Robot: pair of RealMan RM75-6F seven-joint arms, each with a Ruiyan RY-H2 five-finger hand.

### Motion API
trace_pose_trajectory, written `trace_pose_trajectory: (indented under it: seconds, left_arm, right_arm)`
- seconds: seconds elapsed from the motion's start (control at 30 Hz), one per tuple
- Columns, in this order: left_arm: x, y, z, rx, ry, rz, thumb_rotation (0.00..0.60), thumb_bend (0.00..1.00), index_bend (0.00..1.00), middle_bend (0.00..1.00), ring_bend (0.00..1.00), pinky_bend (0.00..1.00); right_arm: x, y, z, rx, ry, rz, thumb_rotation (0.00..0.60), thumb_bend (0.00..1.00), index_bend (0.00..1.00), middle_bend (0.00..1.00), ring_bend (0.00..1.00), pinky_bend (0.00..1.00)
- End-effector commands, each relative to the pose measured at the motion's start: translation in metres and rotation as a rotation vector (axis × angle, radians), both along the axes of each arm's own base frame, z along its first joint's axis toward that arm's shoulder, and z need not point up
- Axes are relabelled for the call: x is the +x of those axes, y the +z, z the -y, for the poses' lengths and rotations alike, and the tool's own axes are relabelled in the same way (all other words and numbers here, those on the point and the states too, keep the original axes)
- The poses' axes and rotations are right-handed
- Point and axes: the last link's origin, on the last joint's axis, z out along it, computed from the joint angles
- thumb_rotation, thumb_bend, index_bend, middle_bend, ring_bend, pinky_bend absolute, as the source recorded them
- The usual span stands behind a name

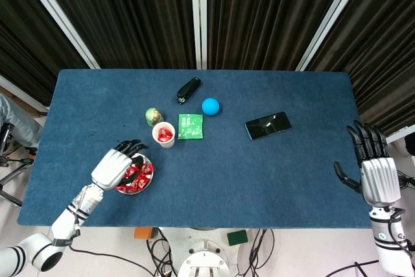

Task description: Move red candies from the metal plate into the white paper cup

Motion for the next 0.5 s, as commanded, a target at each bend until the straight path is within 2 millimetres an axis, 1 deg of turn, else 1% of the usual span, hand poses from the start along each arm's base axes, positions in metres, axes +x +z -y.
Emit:
trace_pose_trajectory:
  seconds: [0.03, 0.13, 0.23, 0.3, 0.4, 0.5]
  left_arm:
    - [0.01, 0.019, -0.016, 0.057, 0.005, 0.054, 0.6, 0.39, 0.58, 0.23, 0.12, 0.22]
    - [0.024, 0.029, -0.035, 0.077, -0.008, 0.09, 0.6, 0.39, 0.59, 0.23, 0.12, 0.22]
    - [0.041, 0.031, -0.054, 0.084, -0.033, 0.113, 0.6, 0.39, 0.59, 0.23, 0.12, 0.22]
    - [0.051, 0.028, -0.064, 0.076, -0.042, 0.13, 0.6, 0.39, 0.59, 0.23, 0.12, 0.22]
    - [0.065, 0.017, -0.08, 0.052, -0.048, 0.149, 0.6, 0.4, 0.59, 0.23, 0.12, 0.22]
    - [0.07, 0.005, -0.09, 0.028, -0.038, 0.143, 0.6, 0.39, 0.6, 0.23, 0.12, 0.22]
  right_arm:
    - [0.0, 0.0, -0.001, -0.001, 0.0, 0.002, 0.6, 0.32, 0.0, 0.0, 0.0, 0.0]
    - [-0.001, 0.0, -0.001, -0.002, 0.0, 0.003, 0.6, 0.32, 0.0, 0.0, 0.0, 0.0]
    - [-0.001, 0.0, -0.001, -0.002, 0.0, 0.003, 0.6, 0.32, 0.0, 0.0, 0.0, 0.0]
    - [0.0, 0.0, -0.001, -0.003, 0.0, 0.003, 0.6, 0.32, 0.0, 0.0, 0.0, 0.0]
    - [-0.001, 0.001, -0.001, -0.005, -0.002, 0.005, 0.6, 0.32, 0.0, 0.0, 0.0, 0.0]
    - [-0.002, 0.002, -0.001, -0.006, -0.007, 0.005, 0.6, 0.32, 0.0, 0.0, 0.0, 0.0]
